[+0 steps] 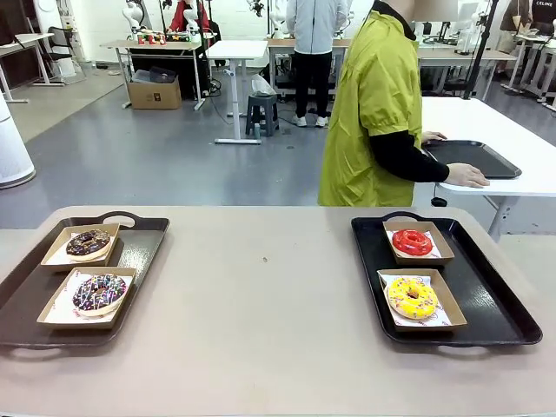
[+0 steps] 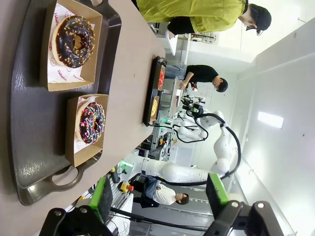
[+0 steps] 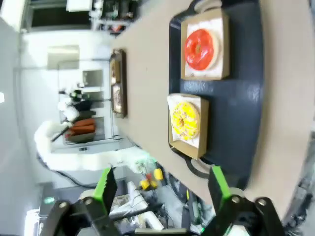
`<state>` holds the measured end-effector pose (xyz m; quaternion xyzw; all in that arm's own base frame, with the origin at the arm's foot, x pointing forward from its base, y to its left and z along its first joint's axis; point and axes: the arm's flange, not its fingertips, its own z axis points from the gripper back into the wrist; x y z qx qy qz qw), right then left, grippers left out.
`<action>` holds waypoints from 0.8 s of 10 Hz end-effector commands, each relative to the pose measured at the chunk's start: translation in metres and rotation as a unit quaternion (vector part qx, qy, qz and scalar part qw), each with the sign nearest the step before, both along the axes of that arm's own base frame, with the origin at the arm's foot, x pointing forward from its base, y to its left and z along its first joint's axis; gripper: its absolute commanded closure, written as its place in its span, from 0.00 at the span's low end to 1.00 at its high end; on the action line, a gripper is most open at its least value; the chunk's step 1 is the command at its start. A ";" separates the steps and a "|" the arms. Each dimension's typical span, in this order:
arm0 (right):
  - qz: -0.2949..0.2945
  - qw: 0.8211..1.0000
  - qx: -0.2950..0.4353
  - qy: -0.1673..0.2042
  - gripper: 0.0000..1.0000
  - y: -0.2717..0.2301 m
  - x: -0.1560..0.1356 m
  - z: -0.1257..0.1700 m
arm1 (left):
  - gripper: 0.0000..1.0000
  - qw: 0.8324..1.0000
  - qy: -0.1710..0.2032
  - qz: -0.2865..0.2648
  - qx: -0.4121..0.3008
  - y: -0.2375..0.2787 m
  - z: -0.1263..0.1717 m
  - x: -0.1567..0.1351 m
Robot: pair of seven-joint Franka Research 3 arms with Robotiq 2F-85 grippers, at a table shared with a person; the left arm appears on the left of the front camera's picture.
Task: Individually package the donuts and arrange them on the tray.
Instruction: Place the picked Paper togo box on the Handle tray.
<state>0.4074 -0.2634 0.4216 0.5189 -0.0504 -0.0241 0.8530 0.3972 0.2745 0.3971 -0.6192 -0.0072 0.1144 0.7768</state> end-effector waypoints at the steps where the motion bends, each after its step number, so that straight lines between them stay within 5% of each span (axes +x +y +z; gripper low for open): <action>1: 0.023 0.999 0.043 0.009 0.03 -0.028 0.029 -0.029 | 0.00 1.000 -0.002 0.003 0.000 -0.002 0.002 -0.004; 3: 0.014 0.998 0.062 0.014 0.03 -0.043 0.031 -0.050 | 0.00 1.000 -0.002 0.003 0.000 -0.002 0.002 -0.004; 6: 0.016 0.995 0.061 -0.075 0.03 -0.041 0.031 -0.050 | 0.00 1.000 -0.002 0.003 0.000 -0.002 0.002 -0.004; 7: 0.009 0.998 0.057 -0.003 0.03 -0.043 0.030 -0.061 | 0.00 1.000 -0.002 0.003 0.000 -0.002 0.002 -0.004; 8: 0.009 0.998 0.057 -0.003 0.03 -0.043 0.030 -0.061 | 0.00 1.000 -0.002 0.003 0.000 -0.002 0.002 -0.004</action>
